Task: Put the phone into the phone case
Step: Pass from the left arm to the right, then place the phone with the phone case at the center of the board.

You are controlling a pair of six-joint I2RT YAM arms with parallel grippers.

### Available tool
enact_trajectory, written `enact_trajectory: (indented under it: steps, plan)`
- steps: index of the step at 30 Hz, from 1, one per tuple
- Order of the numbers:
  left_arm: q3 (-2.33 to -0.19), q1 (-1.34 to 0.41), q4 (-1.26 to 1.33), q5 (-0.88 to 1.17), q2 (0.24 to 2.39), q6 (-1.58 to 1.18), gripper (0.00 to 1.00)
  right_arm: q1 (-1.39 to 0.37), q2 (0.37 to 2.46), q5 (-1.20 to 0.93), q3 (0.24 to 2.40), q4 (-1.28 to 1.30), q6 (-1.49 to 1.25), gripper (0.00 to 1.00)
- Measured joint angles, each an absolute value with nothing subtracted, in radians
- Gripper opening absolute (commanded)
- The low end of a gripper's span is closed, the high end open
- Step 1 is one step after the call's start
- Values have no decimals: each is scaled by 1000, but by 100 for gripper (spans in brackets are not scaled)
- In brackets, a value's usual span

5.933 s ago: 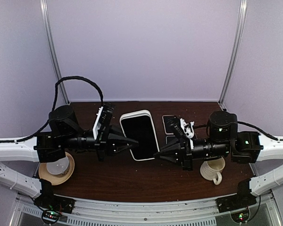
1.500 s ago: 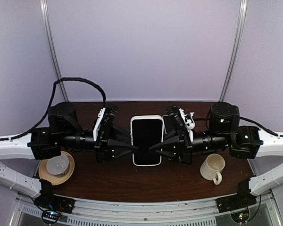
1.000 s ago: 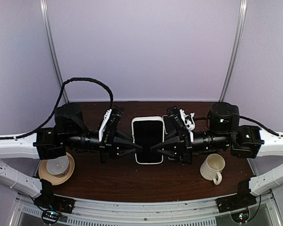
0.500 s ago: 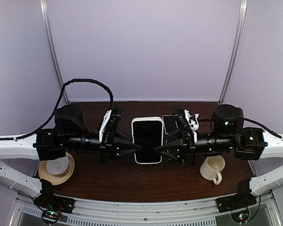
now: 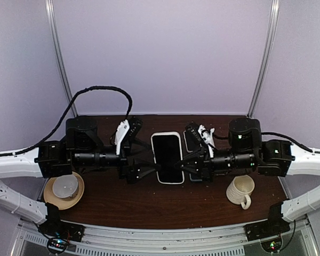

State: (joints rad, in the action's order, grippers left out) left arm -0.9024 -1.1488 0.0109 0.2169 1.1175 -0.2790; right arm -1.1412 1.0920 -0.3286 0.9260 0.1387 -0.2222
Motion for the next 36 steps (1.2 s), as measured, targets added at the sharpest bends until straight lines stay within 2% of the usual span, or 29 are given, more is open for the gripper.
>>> enact_trajectory:
  steps: [8,16,20,27,36]
  plan:
    - [-989,-1041,-302,-70,1170,-315,98,-916,1242,-319,999,359,-392,0]
    - [-997,-944,-439,-98,1184,-347,98,-517,1481,-469,1313,633,-334,0]
    - [-1032,-886,-486,-86,1212,-344,97,-385,1653,-511,1502,764,-252,0]
    - [-1108,-808,-541,-93,1302,-302,97,-249,1998,-531,1830,984,-115,0]
    - [-1192,-790,-560,-97,1440,-239,97,-171,2273,-587,2073,1118,-44,0]
